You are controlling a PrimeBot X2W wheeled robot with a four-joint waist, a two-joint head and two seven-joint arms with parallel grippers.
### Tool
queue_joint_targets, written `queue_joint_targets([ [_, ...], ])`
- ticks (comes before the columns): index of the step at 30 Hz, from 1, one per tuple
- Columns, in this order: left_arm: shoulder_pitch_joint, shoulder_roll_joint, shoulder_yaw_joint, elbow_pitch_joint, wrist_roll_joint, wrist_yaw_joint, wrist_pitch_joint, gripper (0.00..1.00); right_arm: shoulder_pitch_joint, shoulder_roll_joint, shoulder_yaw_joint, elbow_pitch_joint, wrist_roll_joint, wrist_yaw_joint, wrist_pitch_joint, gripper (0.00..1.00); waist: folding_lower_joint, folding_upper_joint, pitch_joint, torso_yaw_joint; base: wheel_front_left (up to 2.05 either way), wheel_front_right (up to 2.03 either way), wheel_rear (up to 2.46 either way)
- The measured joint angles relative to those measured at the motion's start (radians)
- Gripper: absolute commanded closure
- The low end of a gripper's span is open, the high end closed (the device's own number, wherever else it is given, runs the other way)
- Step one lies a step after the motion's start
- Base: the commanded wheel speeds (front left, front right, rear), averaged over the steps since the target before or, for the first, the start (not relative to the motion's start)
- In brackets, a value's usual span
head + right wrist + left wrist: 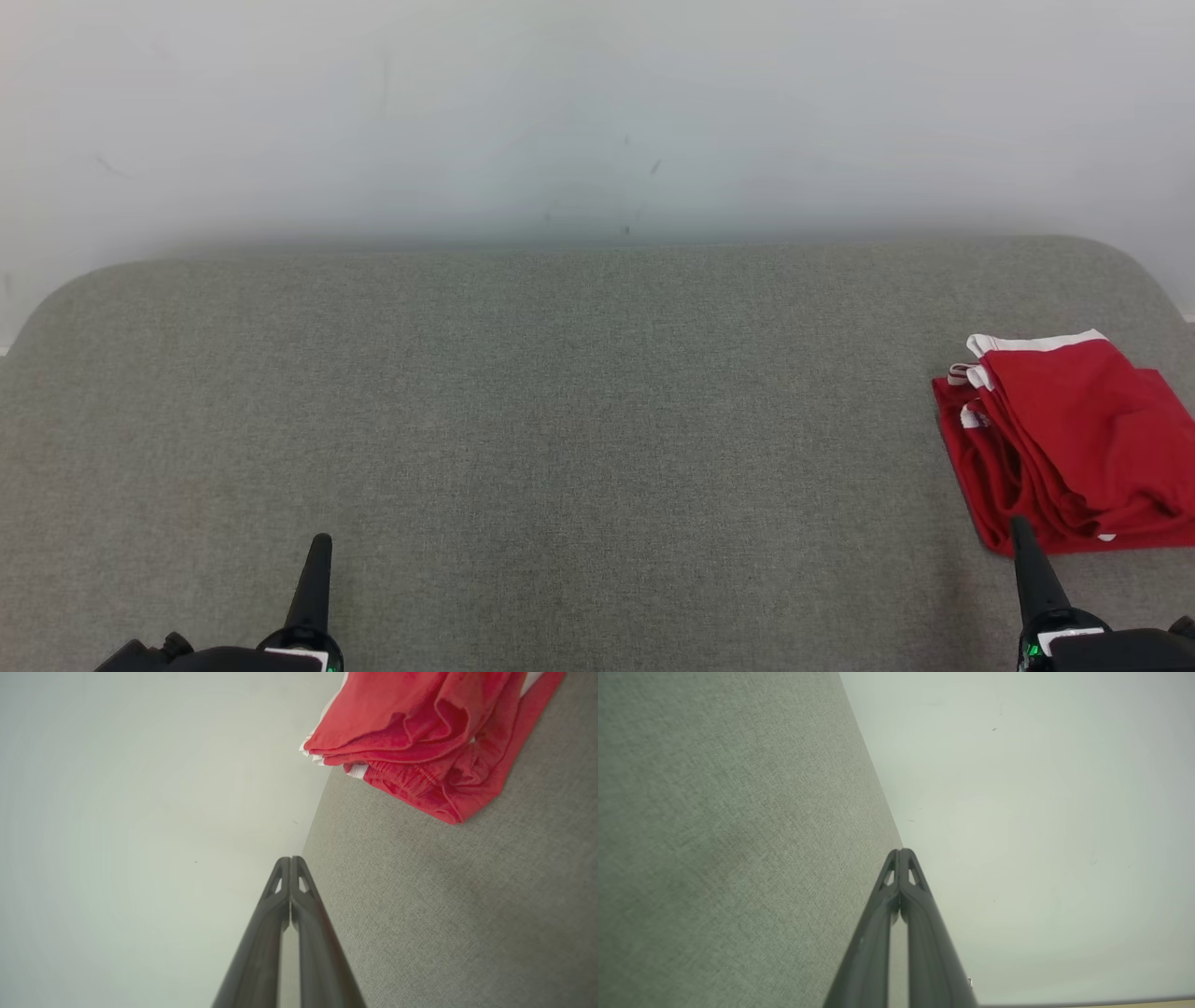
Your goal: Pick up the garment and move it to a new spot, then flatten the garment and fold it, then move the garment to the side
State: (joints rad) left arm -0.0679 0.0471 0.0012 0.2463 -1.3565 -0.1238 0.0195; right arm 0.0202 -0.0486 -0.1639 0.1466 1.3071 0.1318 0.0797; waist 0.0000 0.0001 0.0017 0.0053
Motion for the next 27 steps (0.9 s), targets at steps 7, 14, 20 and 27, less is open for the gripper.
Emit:
queue_joint_targets([
  [7, -0.013, 0.0, 0.001, 0.001, -0.053, 0.0, 0.016, 1.0, 0.0, 0.0, -0.008, -0.006, 0.062, 0.0, 0.009, 1.0, 0.0, 0.0, 0.0, -0.001, 0.0, 0.0, 0.0],
  [14, -0.018, 0.0, 0.001, 0.002, -0.095, -0.001, 0.03, 1.0, 0.001, 0.0, -0.015, -0.011, 0.121, 0.0, 0.017, 1.0, 0.0, -0.0001, 0.001, -0.002, 0.0, 0.0, 0.0],
  [20, -0.021, 0.0, 0.001, 0.003, -0.136, -0.001, 0.041, 1.0, 0.001, 0.0, -0.021, -0.016, 0.166, 0.0, 0.023, 1.0, 0.0, -0.0001, 0.001, -0.003, 0.0, 0.0, 0.0],
  [27, -0.035, 0.001, 0.002, 0.004, -0.182, -0.001, 0.053, 1.0, 0.002, 0.0, -0.028, -0.023, 0.219, 0.0, 0.03, 1.0, 0.0, 0.0, 0.002, -0.004, 0.0, 0.0, 0.0],
])
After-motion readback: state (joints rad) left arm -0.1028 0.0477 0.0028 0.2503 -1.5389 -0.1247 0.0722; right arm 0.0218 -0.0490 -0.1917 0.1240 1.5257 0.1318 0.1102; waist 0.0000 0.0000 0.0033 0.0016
